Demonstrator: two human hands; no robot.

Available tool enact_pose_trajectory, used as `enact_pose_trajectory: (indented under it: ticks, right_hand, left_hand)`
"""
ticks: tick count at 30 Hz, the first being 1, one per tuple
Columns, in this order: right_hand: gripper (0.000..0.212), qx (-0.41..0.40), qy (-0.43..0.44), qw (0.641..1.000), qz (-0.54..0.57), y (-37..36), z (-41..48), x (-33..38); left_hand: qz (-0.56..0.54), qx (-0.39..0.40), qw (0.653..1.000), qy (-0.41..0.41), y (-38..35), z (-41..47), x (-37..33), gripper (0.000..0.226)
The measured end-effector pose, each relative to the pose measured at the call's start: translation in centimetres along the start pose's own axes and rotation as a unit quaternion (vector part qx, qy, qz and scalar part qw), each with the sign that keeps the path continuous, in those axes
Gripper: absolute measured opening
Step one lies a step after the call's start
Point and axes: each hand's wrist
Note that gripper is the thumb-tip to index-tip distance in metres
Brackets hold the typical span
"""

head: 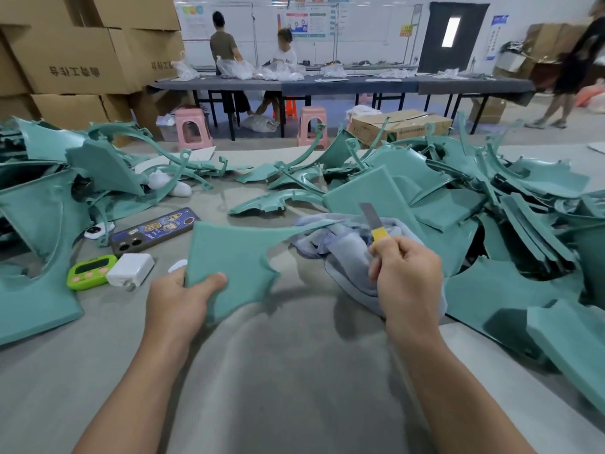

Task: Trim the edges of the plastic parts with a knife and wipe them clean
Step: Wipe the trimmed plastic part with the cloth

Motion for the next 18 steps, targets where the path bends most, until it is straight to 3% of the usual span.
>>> enact_pose_trajectory:
  ticks: [2,4,6,8,10,12,15,16,18]
  right_hand:
    - [0.032,0.071,0.009,0.997,0.02,-0.8,-1.3,0.1]
    - [0.029,0.151,0.032,0.987,-0.039,-1.6,-2.5,-0.2]
    - [0.023,0.216,0.047,0.964,-0.148,-2.1,-3.4,-0.7]
    - [0.021,0.244,0.072,0.917,-0.308,-2.4,-3.9,-1.1]
    - [0.039,0.209,0.111,0.876,-0.421,-2.4,-3.8,-1.3]
    - [0.047,0.145,0.145,0.876,-0.437,-2.2,-3.3,-1.2]
    - [0.022,0.0,0.254,0.928,-0.272,-1.8,-2.0,-0.5]
    - [0.01,-0.044,0.292,0.928,-0.228,-1.8,-1.2,-0.3]
    - [0.044,-0.045,0.298,0.913,-0.275,-2.6,0.9,0.6]
  left_hand:
    - [-0.048,-0.027,0.998,0.024,-0.2,0.2,0.2,0.008]
    - [-0.114,-0.072,0.989,0.054,-0.2,0.5,0.3,0.007]
    - [-0.16,-0.128,0.976,0.07,0.1,0.8,0.2,0.005]
    - [-0.191,-0.165,0.965,0.072,0.4,1.1,0.2,0.005]
    - [-0.217,-0.174,0.958,0.07,0.3,1.1,0.0,0.009]
    - [-0.237,-0.17,0.955,0.063,0.1,1.0,-0.3,0.013]
    - [-0.256,-0.159,0.952,0.045,-0.3,0.8,-0.7,0.025]
    - [-0.254,-0.149,0.955,0.037,-0.4,0.7,-0.8,0.031]
    - [-0.256,-0.123,0.959,0.024,-0.5,0.7,-1.0,0.041]
Point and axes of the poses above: each hand's wrist, its own z-axis towards the middle knuckle, its own y-axis out of the back of the hand, x = y × z, and after that the axes turned 15 degrees about -y, right-handed
